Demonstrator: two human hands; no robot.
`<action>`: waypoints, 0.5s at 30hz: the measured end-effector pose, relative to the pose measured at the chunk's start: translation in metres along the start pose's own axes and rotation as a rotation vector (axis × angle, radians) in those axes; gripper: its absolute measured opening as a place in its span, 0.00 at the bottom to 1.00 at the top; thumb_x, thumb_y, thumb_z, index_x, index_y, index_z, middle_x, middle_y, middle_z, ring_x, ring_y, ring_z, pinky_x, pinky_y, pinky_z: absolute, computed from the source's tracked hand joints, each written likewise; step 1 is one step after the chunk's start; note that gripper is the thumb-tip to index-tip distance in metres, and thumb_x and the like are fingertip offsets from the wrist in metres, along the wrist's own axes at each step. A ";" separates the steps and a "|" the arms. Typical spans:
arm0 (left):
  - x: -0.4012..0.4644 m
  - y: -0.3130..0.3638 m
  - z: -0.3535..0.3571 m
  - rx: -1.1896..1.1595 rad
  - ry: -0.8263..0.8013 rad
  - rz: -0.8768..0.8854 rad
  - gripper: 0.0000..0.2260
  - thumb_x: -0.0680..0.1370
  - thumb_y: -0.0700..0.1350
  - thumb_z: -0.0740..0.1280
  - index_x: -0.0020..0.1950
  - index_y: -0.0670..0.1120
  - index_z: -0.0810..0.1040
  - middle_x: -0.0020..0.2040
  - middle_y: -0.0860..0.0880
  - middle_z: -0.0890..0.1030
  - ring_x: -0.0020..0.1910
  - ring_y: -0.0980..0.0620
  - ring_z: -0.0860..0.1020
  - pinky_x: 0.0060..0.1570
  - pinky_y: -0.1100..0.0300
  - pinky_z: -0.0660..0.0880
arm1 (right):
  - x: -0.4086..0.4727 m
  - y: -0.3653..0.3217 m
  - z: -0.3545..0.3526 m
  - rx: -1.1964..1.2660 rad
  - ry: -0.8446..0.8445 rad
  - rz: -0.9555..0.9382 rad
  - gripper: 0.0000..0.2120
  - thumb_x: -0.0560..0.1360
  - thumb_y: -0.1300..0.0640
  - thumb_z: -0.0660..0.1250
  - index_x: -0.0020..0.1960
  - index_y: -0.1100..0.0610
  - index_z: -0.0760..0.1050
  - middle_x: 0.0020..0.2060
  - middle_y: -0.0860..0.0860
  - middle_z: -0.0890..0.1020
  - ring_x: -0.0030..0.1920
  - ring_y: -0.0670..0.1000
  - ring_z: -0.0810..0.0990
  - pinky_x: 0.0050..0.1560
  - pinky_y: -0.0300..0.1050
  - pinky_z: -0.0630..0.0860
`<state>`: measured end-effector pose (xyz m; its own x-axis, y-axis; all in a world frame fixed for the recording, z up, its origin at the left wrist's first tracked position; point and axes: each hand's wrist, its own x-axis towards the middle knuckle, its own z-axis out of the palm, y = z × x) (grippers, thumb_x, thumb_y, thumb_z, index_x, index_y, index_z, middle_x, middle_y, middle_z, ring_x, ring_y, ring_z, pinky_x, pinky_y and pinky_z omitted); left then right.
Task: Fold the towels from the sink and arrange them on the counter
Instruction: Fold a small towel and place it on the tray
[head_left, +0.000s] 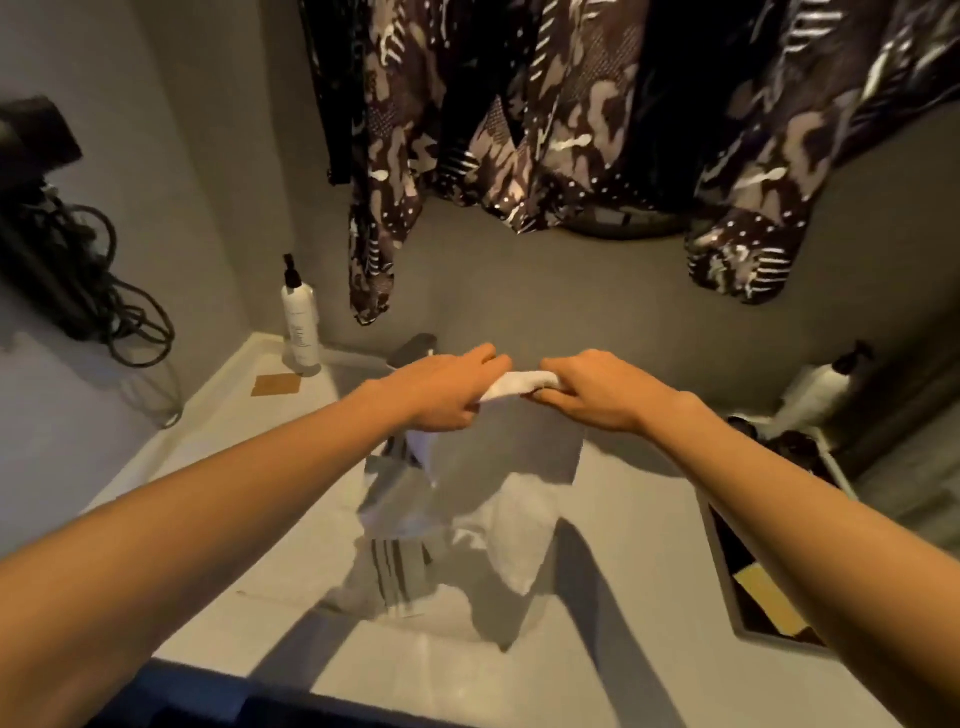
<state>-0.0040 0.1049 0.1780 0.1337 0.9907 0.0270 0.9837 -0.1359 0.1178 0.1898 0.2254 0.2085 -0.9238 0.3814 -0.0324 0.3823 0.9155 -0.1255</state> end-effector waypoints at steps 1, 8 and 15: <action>0.010 0.006 0.000 -0.012 -0.011 0.006 0.12 0.74 0.39 0.64 0.55 0.46 0.67 0.53 0.45 0.70 0.44 0.39 0.76 0.39 0.46 0.71 | -0.013 0.010 -0.005 -0.038 -0.009 0.020 0.15 0.80 0.42 0.57 0.47 0.53 0.72 0.42 0.54 0.81 0.43 0.58 0.77 0.40 0.51 0.70; 0.083 0.062 0.012 -0.075 0.065 -0.009 0.09 0.72 0.39 0.67 0.47 0.52 0.75 0.49 0.46 0.82 0.49 0.42 0.80 0.42 0.52 0.75 | -0.111 0.114 -0.005 -0.332 0.096 0.264 0.09 0.81 0.47 0.55 0.52 0.53 0.66 0.44 0.57 0.80 0.42 0.62 0.78 0.36 0.52 0.71; 0.114 0.126 0.018 -0.060 0.339 0.000 0.11 0.68 0.34 0.72 0.47 0.46 0.80 0.47 0.45 0.82 0.47 0.43 0.80 0.42 0.57 0.71 | -0.192 0.160 0.007 -0.486 0.410 0.356 0.16 0.72 0.56 0.68 0.59 0.54 0.72 0.47 0.55 0.76 0.46 0.58 0.74 0.43 0.53 0.71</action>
<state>0.1372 0.2013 0.1784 0.0759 0.9321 0.3541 0.9735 -0.1462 0.1761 0.4287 0.2980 0.1880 -0.6975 0.5966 0.3969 0.7112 0.6443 0.2813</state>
